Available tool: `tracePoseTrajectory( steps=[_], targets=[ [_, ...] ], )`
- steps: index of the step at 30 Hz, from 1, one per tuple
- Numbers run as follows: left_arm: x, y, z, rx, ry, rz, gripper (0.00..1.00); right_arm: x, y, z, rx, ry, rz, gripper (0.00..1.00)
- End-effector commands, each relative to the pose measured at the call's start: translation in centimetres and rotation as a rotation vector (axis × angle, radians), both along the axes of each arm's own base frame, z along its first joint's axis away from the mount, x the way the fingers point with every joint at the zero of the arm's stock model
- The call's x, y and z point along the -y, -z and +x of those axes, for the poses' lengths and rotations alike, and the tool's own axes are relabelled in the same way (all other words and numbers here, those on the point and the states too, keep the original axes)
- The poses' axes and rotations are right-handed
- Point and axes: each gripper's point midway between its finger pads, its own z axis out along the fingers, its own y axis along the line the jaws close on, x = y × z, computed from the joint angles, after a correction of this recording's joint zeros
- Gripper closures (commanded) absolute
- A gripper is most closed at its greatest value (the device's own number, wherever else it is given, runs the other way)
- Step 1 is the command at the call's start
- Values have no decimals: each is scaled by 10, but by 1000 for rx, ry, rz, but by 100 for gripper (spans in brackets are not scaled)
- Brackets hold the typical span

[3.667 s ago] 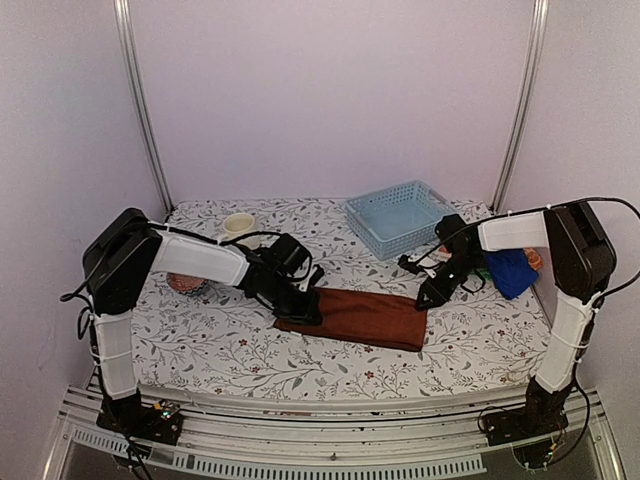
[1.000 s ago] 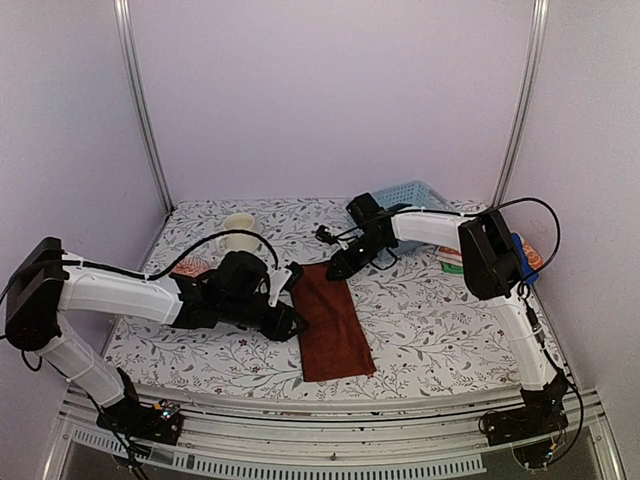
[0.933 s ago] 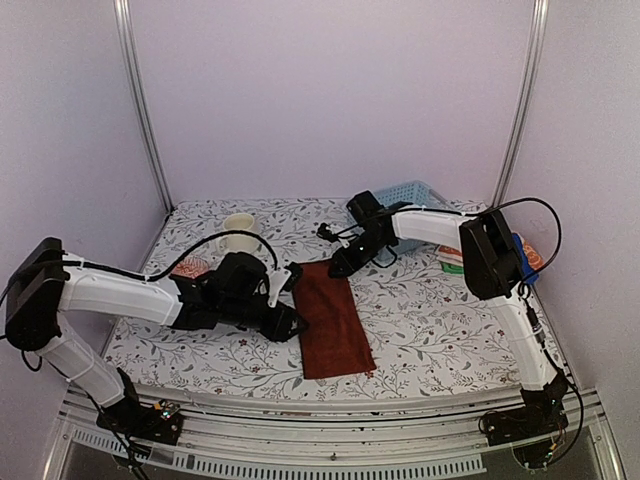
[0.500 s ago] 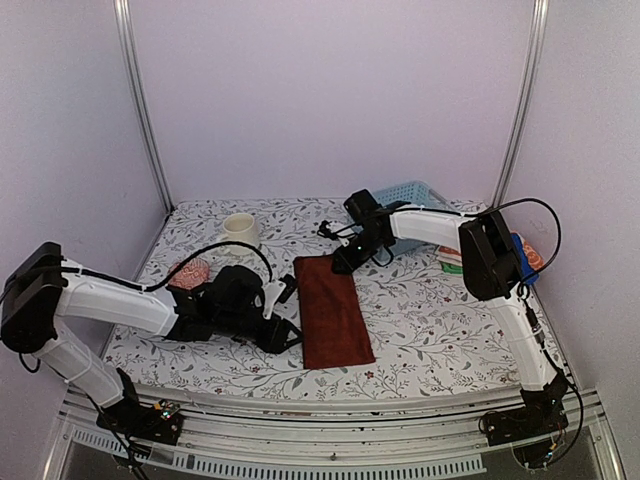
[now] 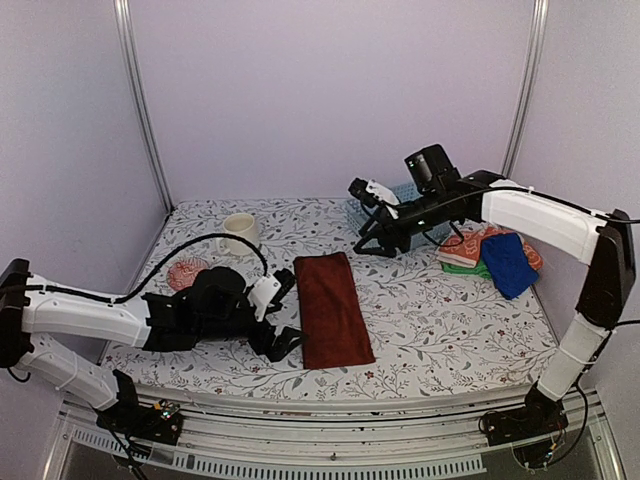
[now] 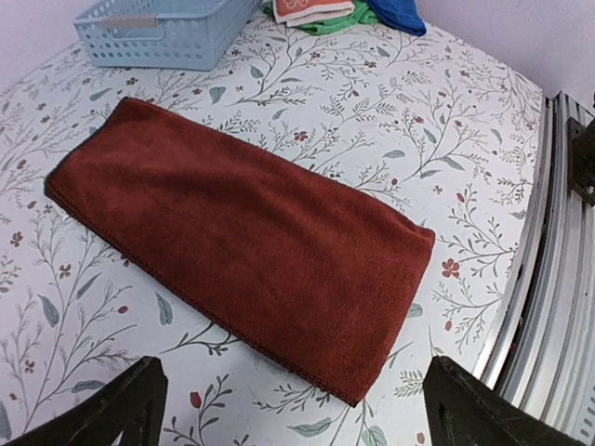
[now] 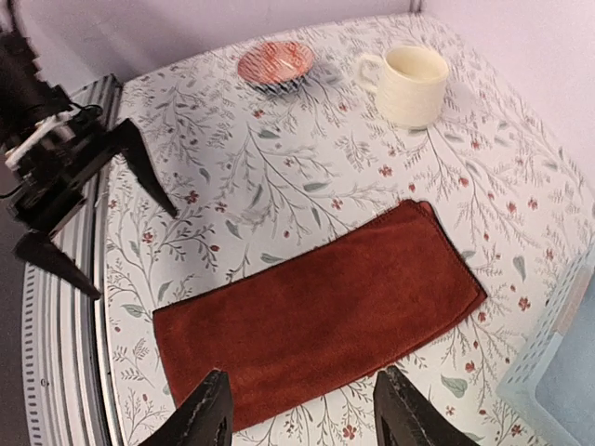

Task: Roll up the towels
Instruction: Roll the towel at the center of the board.

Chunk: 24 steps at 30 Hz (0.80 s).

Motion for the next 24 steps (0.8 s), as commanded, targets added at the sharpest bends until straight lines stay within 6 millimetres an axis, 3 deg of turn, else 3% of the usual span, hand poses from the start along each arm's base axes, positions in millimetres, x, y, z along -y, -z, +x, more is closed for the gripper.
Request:
tracePoseTrajectory(
  steps=[1, 5, 7, 10, 12, 14, 19, 24],
  targets=[
    [-6, -20, 3, 142, 11, -39, 2, 21, 38, -57, 28, -206, -11, 43],
    [-42, -45, 35, 260, -248, -65, 1, 30, 67, -98, -1, -314, -33, 43],
    [-54, -51, 43, 290, -327, -62, 1, 29, 82, -109, 30, -337, -75, 46],
    [-49, -41, 40, 284, -257, -7, 6, 22, 102, -119, 126, -360, -152, 50],
    [-45, -28, 38, 250, -214, 45, 27, 18, 113, -122, 167, -360, -192, 53],
    [-48, -13, 41, 199, -238, 109, 36, 11, 119, -129, 181, -373, -204, 55],
    [-49, 5, 35, 93, -273, 92, 34, -5, 139, -155, 198, -448, -245, 55],
    [-50, 8, 33, 58, -295, 56, 33, -12, 160, -162, 185, -462, -293, 55]
  ],
)
